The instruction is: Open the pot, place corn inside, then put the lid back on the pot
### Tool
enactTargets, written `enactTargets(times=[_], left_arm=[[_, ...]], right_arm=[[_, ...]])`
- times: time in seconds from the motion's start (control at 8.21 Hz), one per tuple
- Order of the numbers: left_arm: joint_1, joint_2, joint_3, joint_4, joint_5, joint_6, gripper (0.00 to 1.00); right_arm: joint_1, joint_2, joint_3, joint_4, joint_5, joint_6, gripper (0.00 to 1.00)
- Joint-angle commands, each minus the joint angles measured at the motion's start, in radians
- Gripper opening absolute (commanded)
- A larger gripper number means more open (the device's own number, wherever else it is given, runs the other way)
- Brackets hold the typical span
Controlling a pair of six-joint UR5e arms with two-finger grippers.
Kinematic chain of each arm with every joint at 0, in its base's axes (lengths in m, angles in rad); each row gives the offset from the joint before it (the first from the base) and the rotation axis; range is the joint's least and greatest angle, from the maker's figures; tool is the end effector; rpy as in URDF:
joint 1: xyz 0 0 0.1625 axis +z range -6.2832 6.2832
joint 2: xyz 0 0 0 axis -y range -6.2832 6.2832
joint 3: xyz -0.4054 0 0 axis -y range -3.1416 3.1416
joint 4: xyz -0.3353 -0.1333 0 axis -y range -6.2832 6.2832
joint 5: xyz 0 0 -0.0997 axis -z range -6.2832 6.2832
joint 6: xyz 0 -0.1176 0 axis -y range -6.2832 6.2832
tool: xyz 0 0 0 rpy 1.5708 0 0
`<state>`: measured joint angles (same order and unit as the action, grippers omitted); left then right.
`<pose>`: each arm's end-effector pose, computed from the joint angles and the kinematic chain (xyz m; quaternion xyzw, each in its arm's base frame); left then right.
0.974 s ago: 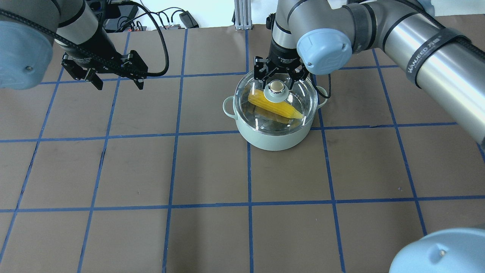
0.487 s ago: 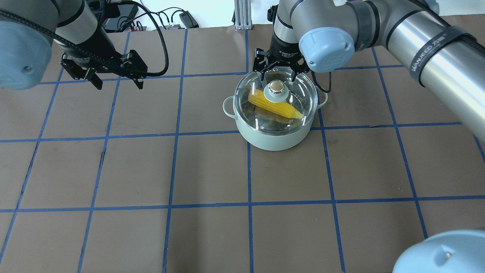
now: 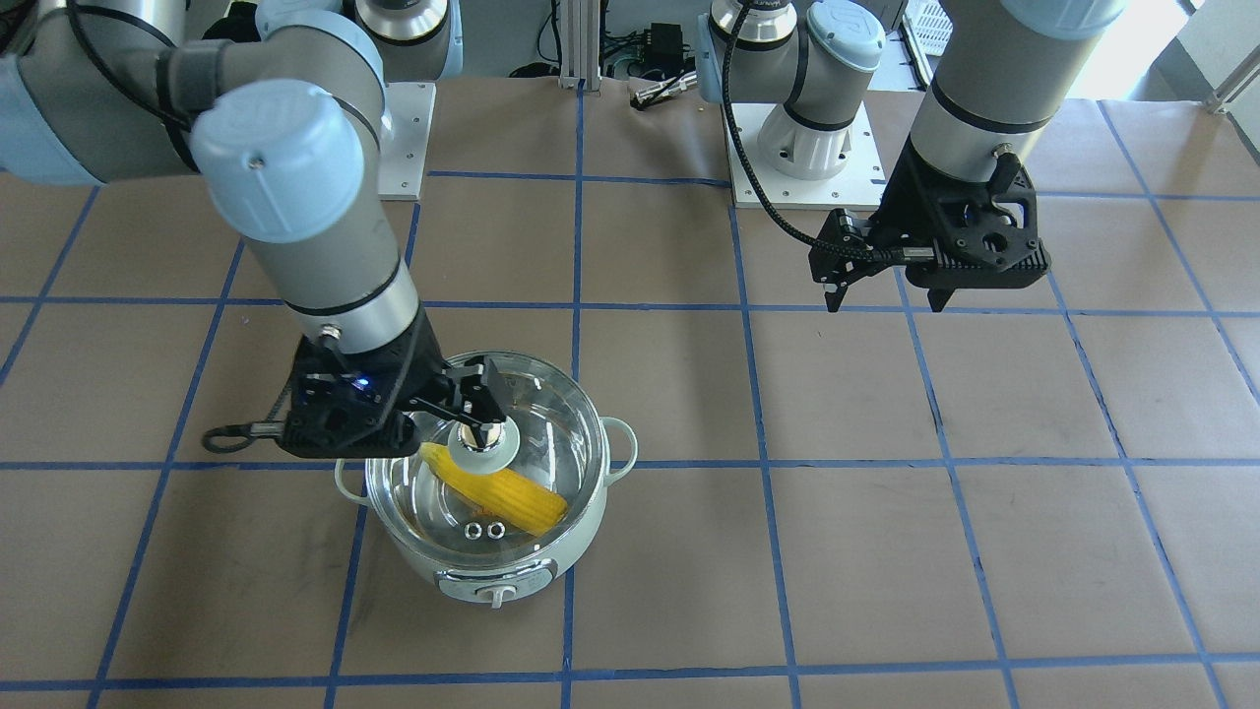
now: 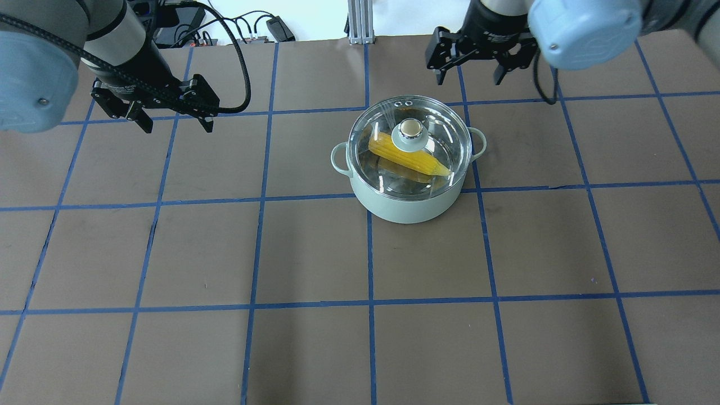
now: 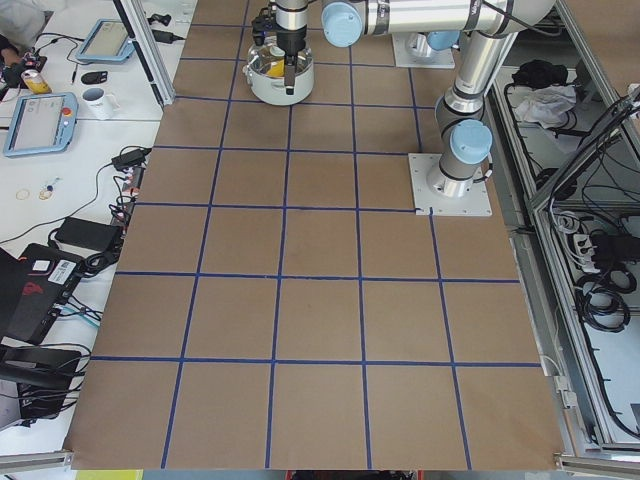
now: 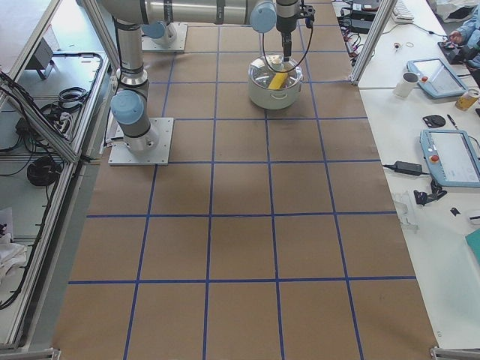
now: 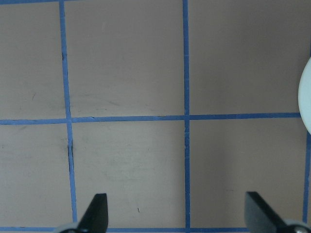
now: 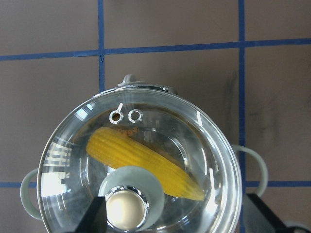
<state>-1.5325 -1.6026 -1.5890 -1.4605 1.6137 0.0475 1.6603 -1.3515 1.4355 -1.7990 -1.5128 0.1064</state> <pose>-0.1108 -0.4589 0.4397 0.0040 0.9993 -0.0292 0.0227 0.1876 -0.5232 0.4282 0.0063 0.9970 -0.0688 0.0358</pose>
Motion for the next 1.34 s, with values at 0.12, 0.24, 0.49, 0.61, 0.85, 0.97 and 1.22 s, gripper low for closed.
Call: enactTargets(times=[0.12,0.24,0.49,0.61,0.85,0.97,1.22], left_arm=[[0.000,0.000,-0.002,0.000,-0.001,0.000,1.00],[0.000,0.001,-0.002,-0.001,-0.001,0.002,1.00],[0.000,0.000,-0.002,0.000,-0.001,0.008,1.00],[0.000,0.001,-0.002,0.002,-0.003,0.011,1.00],[0.000,-0.003,0.001,0.008,-0.006,0.009,1.00],[0.000,-0.013,0.001,0.008,-0.005,0.005,1.00],[0.000,-0.004,-0.002,0.019,-0.002,0.009,1.00]], right_arm=[[-0.106,-0.182,0.002,0.200,-0.078,-0.201,1.00],[-0.106,-0.186,0.008,0.217,-0.064,-0.201,1.00],[-0.097,-0.189,0.010,0.217,-0.055,-0.200,1.00],[-0.087,-0.196,0.011,0.217,-0.043,-0.192,1.00],[-0.068,-0.196,0.011,0.214,-0.043,-0.192,1.00],[-0.070,-0.195,0.013,0.213,-0.047,-0.192,1.00],[-0.070,-0.195,0.014,0.213,-0.047,-0.192,1.00]])
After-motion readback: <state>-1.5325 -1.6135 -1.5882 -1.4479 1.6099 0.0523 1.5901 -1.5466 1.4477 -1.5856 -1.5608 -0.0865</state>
